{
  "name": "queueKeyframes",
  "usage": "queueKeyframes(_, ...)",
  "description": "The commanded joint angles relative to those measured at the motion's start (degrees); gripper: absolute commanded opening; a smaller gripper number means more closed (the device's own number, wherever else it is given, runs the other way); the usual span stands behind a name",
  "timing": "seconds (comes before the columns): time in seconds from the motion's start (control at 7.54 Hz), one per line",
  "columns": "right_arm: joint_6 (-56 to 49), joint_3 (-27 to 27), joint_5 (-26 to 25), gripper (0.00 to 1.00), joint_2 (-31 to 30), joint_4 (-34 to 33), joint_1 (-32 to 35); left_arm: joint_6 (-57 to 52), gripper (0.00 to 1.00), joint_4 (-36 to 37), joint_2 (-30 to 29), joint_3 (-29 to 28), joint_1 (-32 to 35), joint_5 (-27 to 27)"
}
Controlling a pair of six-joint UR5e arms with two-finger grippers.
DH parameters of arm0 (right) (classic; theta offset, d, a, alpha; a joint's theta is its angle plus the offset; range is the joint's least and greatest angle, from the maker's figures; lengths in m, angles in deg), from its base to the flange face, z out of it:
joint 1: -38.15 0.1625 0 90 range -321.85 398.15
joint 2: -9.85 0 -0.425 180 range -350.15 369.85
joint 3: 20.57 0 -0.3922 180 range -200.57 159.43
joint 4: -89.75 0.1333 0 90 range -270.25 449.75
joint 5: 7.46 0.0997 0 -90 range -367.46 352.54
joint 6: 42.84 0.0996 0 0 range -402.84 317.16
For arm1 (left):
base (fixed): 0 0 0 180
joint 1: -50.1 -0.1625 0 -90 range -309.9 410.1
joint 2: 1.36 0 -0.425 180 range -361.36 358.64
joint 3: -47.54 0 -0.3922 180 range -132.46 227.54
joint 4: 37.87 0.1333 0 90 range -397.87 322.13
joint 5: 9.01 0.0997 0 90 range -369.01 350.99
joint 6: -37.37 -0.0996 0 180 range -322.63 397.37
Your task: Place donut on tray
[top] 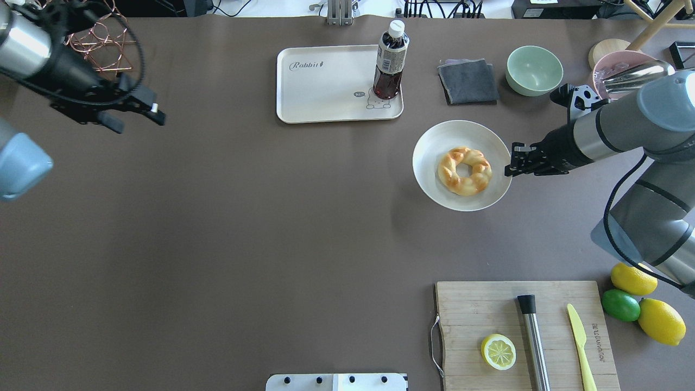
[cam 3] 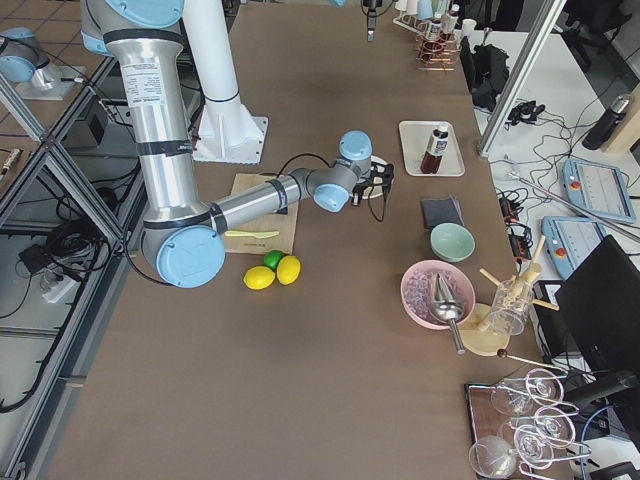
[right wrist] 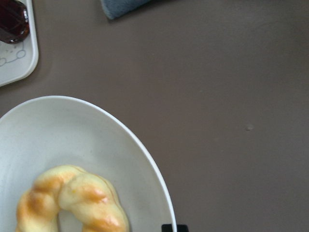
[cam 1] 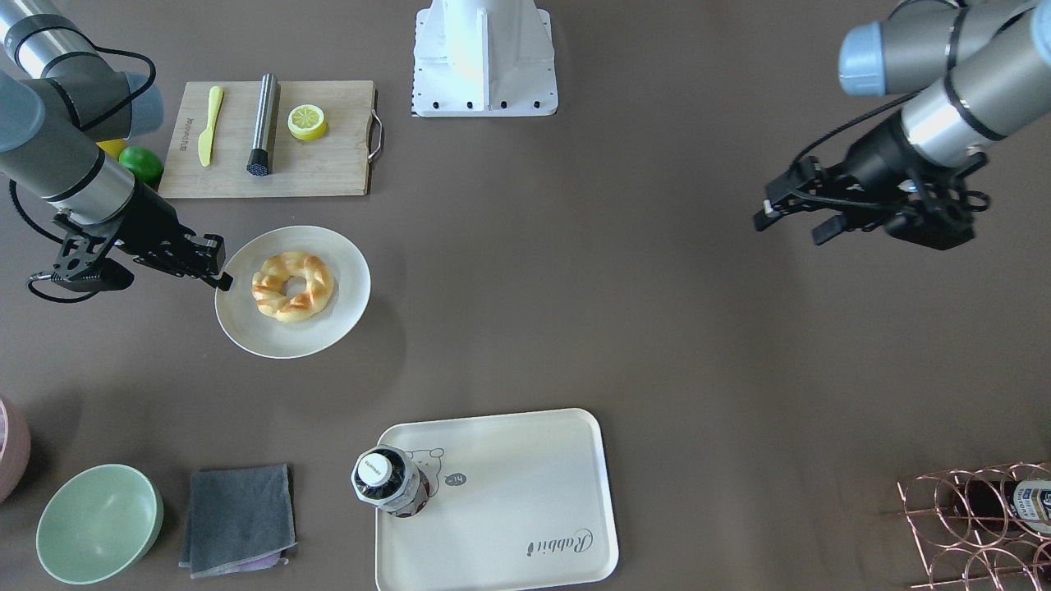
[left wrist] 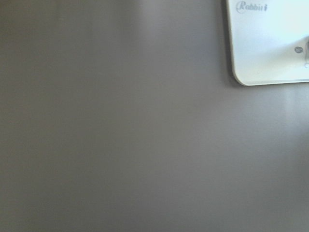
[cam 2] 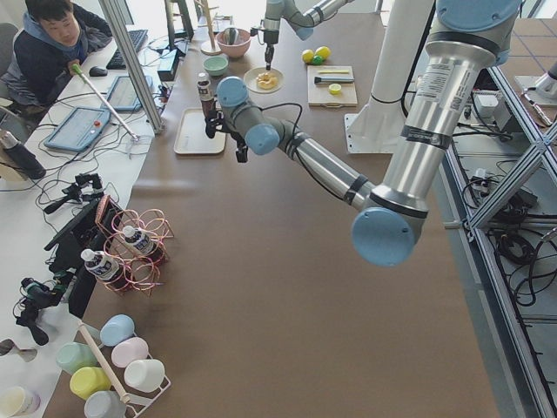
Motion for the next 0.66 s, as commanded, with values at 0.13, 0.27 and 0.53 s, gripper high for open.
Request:
queueKeyframes(0.13, 8.36, -8.39, -0.07, 0.0, 13.75, -21.53, -2.9, 19.59, 0.94, 8.64, -22.55, -5.74, -20.5, 16.23)
queueKeyframes(0.27, 11.16, -8.5, -0.68, 0.0, 17.54, -24.04, -4.91, 21.01, 0.93, 8.38, -24.15, -7.24, -21.39, 16.41)
queueKeyframes(0.53, 13.9, -8.5, -4.18, 0.0, 19.86, -24.5, -7.74, 21.02, 0.9, 6.36, -24.17, -8.39, -21.49, 16.41)
